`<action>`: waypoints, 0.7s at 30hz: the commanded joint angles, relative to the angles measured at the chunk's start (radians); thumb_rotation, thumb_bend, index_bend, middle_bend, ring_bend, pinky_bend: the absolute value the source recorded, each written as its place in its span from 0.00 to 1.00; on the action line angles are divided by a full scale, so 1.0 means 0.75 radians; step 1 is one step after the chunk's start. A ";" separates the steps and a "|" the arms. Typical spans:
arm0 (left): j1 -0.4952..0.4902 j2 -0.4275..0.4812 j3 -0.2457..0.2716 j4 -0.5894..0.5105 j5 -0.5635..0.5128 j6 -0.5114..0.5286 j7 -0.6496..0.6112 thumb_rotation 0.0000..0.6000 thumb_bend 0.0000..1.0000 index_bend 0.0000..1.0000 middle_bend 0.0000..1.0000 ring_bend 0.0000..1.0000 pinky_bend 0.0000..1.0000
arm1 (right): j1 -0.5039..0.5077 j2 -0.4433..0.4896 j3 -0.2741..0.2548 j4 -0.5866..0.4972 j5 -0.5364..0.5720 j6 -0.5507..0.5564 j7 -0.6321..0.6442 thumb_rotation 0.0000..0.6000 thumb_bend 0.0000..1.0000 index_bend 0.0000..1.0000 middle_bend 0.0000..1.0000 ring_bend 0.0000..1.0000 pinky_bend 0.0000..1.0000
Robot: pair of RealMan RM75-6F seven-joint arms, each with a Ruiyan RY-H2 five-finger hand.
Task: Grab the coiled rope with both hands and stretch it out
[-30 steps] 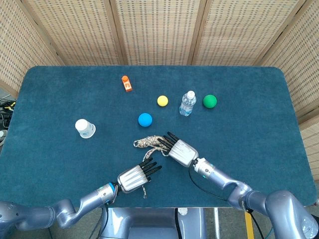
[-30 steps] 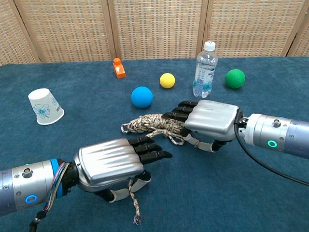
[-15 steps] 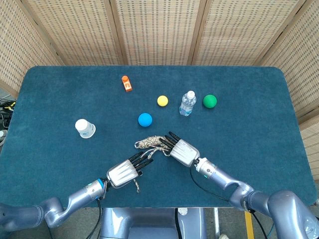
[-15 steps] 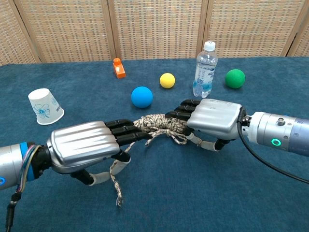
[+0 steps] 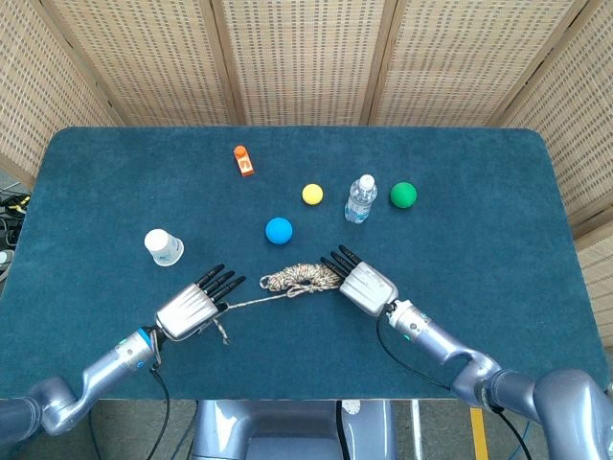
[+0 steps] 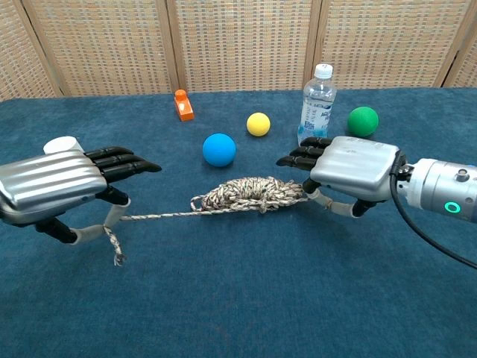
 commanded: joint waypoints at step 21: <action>0.132 0.042 0.035 0.468 0.000 0.138 -0.273 1.00 0.51 0.72 0.00 0.00 0.00 | -0.112 0.257 0.031 -0.198 0.124 0.014 -0.201 1.00 0.46 0.67 0.01 0.00 0.00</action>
